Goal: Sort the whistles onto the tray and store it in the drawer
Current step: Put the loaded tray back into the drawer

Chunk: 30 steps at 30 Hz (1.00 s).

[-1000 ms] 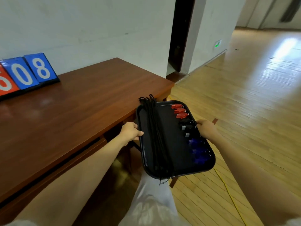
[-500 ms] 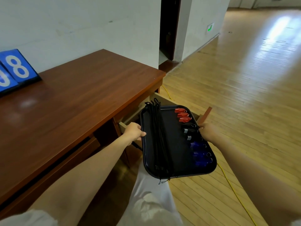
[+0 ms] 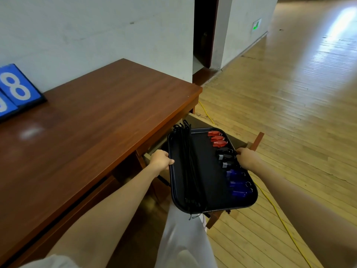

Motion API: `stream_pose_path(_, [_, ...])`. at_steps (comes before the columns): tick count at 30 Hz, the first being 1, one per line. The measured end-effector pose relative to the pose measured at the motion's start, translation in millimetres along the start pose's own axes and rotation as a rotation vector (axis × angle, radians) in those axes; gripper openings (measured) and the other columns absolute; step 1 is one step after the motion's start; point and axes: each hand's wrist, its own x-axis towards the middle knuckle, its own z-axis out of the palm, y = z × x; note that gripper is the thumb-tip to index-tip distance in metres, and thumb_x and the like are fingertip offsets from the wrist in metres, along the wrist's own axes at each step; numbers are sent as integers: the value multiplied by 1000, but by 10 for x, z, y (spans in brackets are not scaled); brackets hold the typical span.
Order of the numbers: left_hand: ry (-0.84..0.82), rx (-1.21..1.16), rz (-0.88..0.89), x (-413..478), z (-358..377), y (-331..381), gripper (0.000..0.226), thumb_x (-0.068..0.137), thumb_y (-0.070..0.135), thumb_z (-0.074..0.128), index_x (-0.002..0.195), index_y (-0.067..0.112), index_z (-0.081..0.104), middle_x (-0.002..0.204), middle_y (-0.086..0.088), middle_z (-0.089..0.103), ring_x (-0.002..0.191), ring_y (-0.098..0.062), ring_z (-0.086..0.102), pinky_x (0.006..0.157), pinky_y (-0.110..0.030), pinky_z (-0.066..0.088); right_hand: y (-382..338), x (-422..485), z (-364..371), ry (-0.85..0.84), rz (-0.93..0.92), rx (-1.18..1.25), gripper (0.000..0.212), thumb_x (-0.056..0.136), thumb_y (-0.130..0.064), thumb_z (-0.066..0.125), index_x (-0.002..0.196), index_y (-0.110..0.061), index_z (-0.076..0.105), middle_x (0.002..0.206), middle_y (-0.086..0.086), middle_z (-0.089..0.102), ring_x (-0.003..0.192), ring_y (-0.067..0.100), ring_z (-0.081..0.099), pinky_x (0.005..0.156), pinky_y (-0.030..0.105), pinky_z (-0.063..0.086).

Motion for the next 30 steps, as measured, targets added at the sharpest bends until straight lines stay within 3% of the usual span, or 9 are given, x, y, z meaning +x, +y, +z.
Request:
stream_pose_path(2, [0, -4, -15, 59, -8, 17, 51, 87, 5, 64, 135, 0, 47, 124, -15, 60, 95, -22, 64, 92, -39, 53, -18, 69, 29, -19, 6, -2, 39, 97, -11, 41, 135, -7, 47, 124, 16, 59, 106, 28, 61, 82, 33, 50])
stream_pose_path(12, [29, -84, -73, 290, 17, 59, 48, 87, 0, 61, 133, -4, 46, 126, -19, 57, 105, -31, 62, 91, -43, 53, -153, 443, 20, -62, -28, -6, 40, 95, -7, 39, 134, -6, 49, 125, 17, 59, 107, 29, 60, 87, 36, 51])
stream_pose_path(15, [53, -88, -71, 348, 49, 24, 7, 88, 0, 59, 91, 6, 61, 111, -14, 61, 97, -28, 63, 91, -44, 53, -237, 579, -5, -72, -41, -10, 39, 93, -5, 39, 130, -6, 51, 123, 16, 60, 106, 30, 60, 89, 39, 52])
stream_pose_path(16, [59, -96, -70, 395, 64, -8, 9, 89, 0, 59, 84, 8, 60, 110, -14, 64, 96, -27, 63, 91, -45, 53, -268, 625, -15, -74, -45, -10, 39, 93, -5, 40, 129, -7, 52, 122, 16, 61, 106, 30, 60, 89, 39, 52])
stream_pose_path(18, [69, -96, -63, 447, 90, -56, 8, 88, 4, 60, 95, 2, 63, 110, -15, 66, 98, -27, 64, 92, -45, 52, -340, 712, -30, -76, -54, -13, 37, 93, -6, 40, 128, -7, 54, 119, 16, 62, 104, 30, 60, 84, 37, 52])
stream_pose_path(20, [100, -99, -81, 505, 111, -97, 24, 88, 7, 62, 111, -1, 61, 112, -14, 65, 103, -28, 63, 94, -44, 51, -421, 797, -28, -71, -61, -23, 36, 94, -7, 39, 126, -6, 54, 116, 17, 62, 101, 30, 61, 75, 35, 50])
stream_pose_path(23, [102, -121, -103, 530, 112, -123, 32, 87, 7, 63, 118, -1, 59, 113, -14, 65, 99, -26, 64, 92, -43, 53, -519, 919, 3, -71, -64, -45, 34, 94, -8, 38, 124, -3, 54, 115, 17, 62, 98, 30, 60, 62, 29, 44])
stream_pose_path(27, [117, -150, -129, 571, 118, -133, 48, 88, 8, 63, 132, -2, 48, 127, -17, 57, 104, -27, 63, 93, -43, 52, -629, 1073, 79, -93, -42, -6, 29, 94, -7, 40, 114, 1, 58, 99, 16, 62, 84, 28, 58, 61, 30, 46])
stream_pose_path(30, [146, -172, -140, 593, 146, -108, 55, 89, 4, 61, 139, -2, 38, 132, -19, 51, 108, -29, 60, 96, -44, 50, -693, 1176, 138, -103, -24, 15, 24, 94, -7, 41, 105, 3, 60, 81, 11, 57, 70, 23, 54, 51, 26, 40])
